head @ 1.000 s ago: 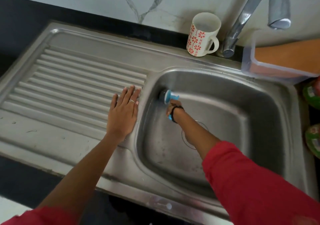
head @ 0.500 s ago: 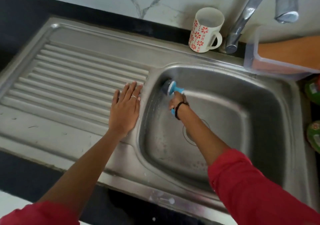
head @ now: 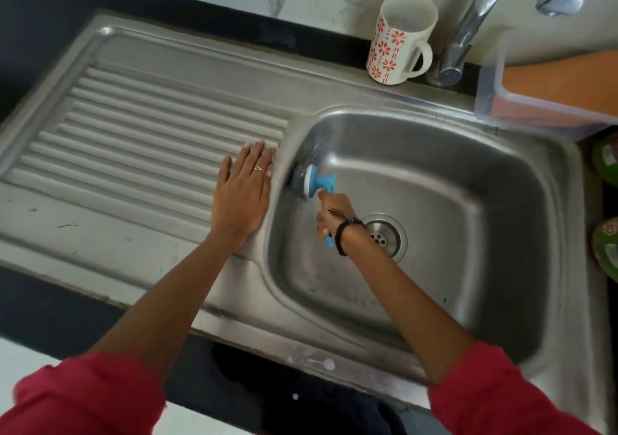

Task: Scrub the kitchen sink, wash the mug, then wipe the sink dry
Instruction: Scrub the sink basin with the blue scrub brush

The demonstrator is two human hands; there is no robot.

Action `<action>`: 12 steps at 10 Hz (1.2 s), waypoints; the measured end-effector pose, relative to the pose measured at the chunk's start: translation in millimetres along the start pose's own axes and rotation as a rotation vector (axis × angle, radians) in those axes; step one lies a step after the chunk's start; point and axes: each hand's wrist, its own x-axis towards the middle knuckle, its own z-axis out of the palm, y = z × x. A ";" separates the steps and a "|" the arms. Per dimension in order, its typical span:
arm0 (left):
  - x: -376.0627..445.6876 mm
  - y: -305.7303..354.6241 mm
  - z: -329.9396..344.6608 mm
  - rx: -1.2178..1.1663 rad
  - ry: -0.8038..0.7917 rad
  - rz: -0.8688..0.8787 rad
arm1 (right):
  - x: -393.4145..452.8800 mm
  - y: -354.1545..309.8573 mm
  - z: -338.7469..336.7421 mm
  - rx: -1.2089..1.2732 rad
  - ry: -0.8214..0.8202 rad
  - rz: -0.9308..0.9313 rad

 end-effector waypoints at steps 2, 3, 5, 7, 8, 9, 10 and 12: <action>-0.3 0.7 0.5 -0.015 -0.003 0.000 | -58.2 55.3 -15.8 -0.394 -0.326 0.170; 0.5 0.2 0.1 -0.006 0.016 0.008 | -31.4 23.0 -9.9 -0.174 -0.165 0.044; 0.3 1.8 -1.4 -0.010 0.021 -0.002 | -13.1 52.9 7.7 -0.504 -0.215 0.089; 0.3 1.8 0.2 -0.018 0.043 0.010 | -26.8 46.9 -7.5 -0.427 -0.314 0.117; 0.5 0.0 1.2 -0.025 0.034 0.013 | -37.4 46.4 -7.5 -0.543 -0.302 0.107; 0.5 0.3 2.0 -0.023 0.038 0.009 | -45.4 60.3 -7.1 -0.746 -0.381 0.175; 1.6 -0.7 3.1 -0.005 0.063 0.009 | -50.0 41.4 -12.5 -0.828 -0.372 0.033; 1.0 0.9 1.3 -0.027 0.047 0.008 | -54.5 38.8 -10.0 -1.032 -0.373 -0.065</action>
